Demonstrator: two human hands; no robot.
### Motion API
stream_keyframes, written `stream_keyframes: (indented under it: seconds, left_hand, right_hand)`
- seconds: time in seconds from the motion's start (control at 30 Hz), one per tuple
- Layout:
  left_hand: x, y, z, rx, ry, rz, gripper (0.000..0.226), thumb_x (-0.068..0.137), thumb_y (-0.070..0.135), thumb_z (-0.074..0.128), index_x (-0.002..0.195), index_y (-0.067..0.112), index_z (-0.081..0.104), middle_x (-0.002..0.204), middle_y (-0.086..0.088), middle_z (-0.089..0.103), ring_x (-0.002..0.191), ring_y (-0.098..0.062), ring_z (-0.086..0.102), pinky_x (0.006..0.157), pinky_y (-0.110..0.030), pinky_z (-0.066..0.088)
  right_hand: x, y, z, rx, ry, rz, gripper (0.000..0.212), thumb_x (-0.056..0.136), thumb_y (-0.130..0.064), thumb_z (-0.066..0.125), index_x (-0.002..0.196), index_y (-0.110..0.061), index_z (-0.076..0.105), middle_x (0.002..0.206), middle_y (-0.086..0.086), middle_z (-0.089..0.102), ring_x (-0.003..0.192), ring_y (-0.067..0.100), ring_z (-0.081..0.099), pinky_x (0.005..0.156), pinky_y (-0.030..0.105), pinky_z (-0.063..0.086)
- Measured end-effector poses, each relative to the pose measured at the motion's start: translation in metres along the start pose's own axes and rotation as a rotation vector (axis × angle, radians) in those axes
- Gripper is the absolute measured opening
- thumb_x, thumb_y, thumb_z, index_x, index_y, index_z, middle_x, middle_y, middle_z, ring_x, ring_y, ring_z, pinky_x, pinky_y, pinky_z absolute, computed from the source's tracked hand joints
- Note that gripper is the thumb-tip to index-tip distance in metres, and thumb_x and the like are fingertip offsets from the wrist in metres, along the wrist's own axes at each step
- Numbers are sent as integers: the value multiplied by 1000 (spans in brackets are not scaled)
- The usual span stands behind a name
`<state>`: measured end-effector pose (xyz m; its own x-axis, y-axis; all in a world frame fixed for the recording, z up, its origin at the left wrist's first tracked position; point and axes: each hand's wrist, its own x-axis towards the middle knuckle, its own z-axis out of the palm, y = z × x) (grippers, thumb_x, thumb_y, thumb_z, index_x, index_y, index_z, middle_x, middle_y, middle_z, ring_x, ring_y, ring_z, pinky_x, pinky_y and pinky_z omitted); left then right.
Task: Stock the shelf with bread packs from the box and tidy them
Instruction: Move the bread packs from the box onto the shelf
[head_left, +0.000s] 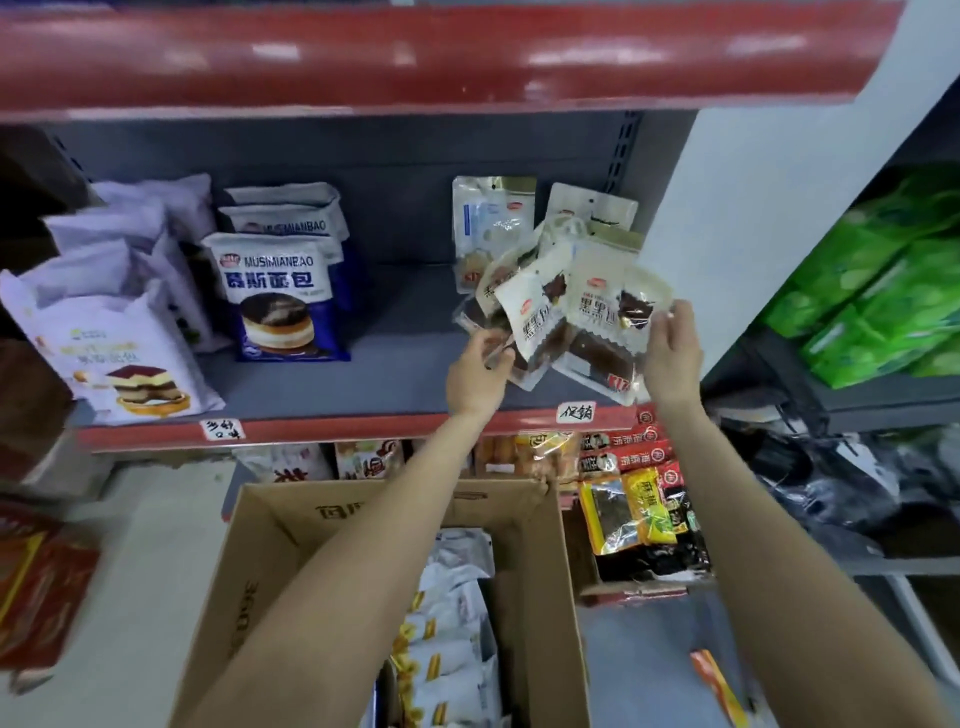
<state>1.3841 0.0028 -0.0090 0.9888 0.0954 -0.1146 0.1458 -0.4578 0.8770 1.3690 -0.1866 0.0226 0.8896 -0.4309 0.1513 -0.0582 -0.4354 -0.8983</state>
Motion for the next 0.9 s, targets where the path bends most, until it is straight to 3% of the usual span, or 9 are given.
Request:
stream_keyframes:
  seconds: [0.1,0.23,0.33,0.37,0.43,0.53,0.7,0.83,0.9]
  left_hand:
    - [5,-2,2,137,46,36,31,92,31,59,121,22,55,119,0,62,105,-20,59,77,-30,43]
    - [15,3,-1,254,186,32,29,91,25,57,120,18,57,117,-8,55,106,-27,56,74,-30,38]
    - [11,3,-4,194,200,-14,28,92,20,54,119,16,56,118,-8,55,104,-25,57,77,-28,37]
    - [6,2,-6,146,194,-25,28,91,19,55,119,17,56,119,-6,55,101,-22,59,79,-28,40]
    - [-8,-1,-10,26,194,-31,30,89,17,58,118,23,56,121,1,55,90,-10,60,86,-30,47]
    - [-32,-8,-16,-96,204,-39,29,90,12,57,117,24,56,120,6,58,86,1,54,85,-23,45]
    - [-81,-22,-31,-176,237,23,9,93,18,55,100,23,59,97,11,65,81,6,57,77,-15,47]
    - [-123,-66,-56,-20,280,237,18,96,28,47,93,19,63,69,8,65,58,-10,59,55,-24,45]
    - [-142,-103,-73,194,280,290,29,95,34,42,89,19,66,59,6,63,46,-11,53,47,-26,41]
  right_hand:
    - [24,-2,9,73,-14,9,21,103,-19,31,111,-7,47,90,-1,54,70,6,47,52,8,36]
    - [34,8,23,134,-38,-8,16,103,-18,29,104,-11,43,80,-5,51,67,5,44,56,16,34]
    - [35,20,19,129,-94,23,24,101,-13,34,123,-8,39,111,3,55,91,8,53,66,6,41]
    - [32,25,16,126,-112,17,33,98,-11,38,131,-11,36,124,4,52,105,12,53,80,8,45]
    - [21,37,9,97,-141,20,53,93,-9,47,142,-16,28,142,6,37,129,18,40,105,28,40]
    - [-12,48,1,29,-172,98,63,95,-14,51,148,-17,18,152,6,22,139,20,27,112,39,33]
    - [-87,42,-8,41,-81,1,44,94,-11,52,136,-15,41,133,-2,47,118,8,47,93,12,40]
    - [-144,43,-1,-31,-214,-148,21,93,-12,55,114,-15,59,101,-7,65,89,7,61,76,11,46]
    - [-166,54,8,-160,-369,-230,15,93,-14,55,105,-15,63,84,-3,70,73,13,65,66,21,51]
